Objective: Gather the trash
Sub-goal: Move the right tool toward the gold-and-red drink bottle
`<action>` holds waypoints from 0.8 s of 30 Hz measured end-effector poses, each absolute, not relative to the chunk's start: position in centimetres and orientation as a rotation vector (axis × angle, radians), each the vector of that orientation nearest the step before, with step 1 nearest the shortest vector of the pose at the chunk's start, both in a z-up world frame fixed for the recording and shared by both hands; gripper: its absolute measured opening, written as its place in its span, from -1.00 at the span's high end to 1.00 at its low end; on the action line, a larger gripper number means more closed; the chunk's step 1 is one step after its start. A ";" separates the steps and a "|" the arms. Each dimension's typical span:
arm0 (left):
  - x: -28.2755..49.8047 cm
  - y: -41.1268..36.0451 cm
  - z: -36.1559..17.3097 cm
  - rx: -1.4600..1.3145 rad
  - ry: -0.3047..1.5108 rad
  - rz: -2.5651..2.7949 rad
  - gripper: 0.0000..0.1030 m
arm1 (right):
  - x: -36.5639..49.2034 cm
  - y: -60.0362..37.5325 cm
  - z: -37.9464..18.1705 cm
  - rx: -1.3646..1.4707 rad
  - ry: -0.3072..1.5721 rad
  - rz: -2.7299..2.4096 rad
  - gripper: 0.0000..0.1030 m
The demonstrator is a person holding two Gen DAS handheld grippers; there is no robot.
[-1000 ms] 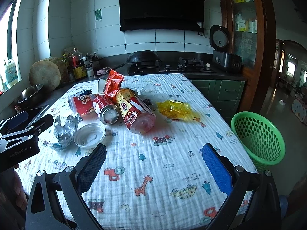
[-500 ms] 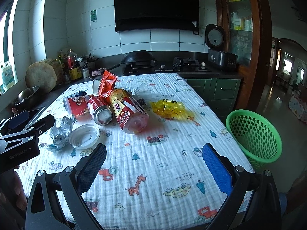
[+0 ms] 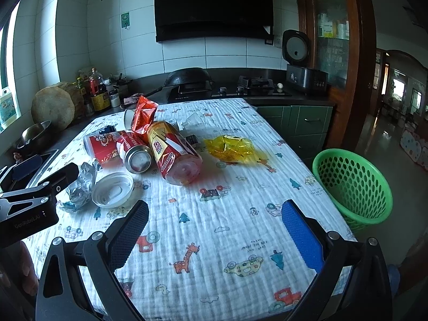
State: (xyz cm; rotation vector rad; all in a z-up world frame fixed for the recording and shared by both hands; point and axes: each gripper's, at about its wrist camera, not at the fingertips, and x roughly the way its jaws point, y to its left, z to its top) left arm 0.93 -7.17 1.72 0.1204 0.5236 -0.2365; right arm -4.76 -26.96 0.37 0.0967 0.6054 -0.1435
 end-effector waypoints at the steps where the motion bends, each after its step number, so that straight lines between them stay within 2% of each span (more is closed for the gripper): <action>1: 1.1 -7.2 1.7 0.118 0.526 -0.237 -0.91 | -4.7 -26.9 0.4 0.095 0.606 -0.144 -0.88; 24: 6.7 -5.0 1.3 0.099 0.610 -0.211 -0.91 | 1.7 -26.6 0.2 0.091 0.655 -0.051 -0.85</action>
